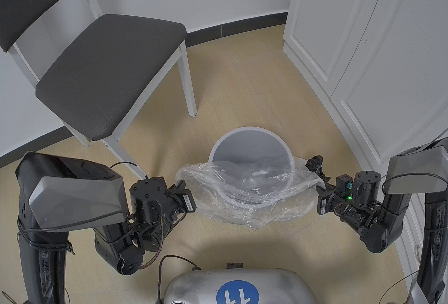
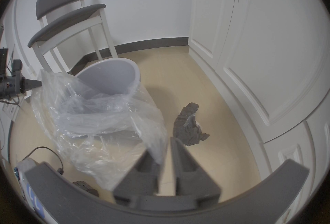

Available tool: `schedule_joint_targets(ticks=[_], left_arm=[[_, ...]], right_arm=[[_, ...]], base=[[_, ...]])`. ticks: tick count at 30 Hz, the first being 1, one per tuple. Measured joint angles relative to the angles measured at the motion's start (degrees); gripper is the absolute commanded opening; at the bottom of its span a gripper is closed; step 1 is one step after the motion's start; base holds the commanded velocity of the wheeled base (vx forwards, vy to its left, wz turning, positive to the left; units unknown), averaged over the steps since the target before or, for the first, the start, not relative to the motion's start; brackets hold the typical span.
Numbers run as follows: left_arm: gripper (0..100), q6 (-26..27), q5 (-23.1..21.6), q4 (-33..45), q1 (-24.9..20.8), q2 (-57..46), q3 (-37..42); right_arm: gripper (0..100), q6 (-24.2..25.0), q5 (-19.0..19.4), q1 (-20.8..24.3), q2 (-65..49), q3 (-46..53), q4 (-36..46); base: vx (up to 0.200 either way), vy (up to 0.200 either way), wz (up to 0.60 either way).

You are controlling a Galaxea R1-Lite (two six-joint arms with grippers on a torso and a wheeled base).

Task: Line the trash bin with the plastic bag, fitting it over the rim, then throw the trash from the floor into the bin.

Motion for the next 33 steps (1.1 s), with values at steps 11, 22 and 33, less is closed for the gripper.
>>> schedule_joint_targets(ticks=[11,22,33], left_arm=[[0,0.04,0.0,0.07,0.0,-0.05,0.11],[0,0.22,0.02,0.11,0.8,1.02,-0.57],[0,0.63,0.41,0.16,3.45,4.91,-4.05]], right_arm=[[100,4.45,21.72,-4.52,-2.43,5.05,0.0],[100,4.0,49.13,-16.13,-4.46,11.33,-0.02],[100,-3.29,61.88,-27.28,-0.71,11.91,-0.02]], base=[[0.0,0.0,0.0],[0.0,0.0,0.0],[0.0,0.0,0.0]])
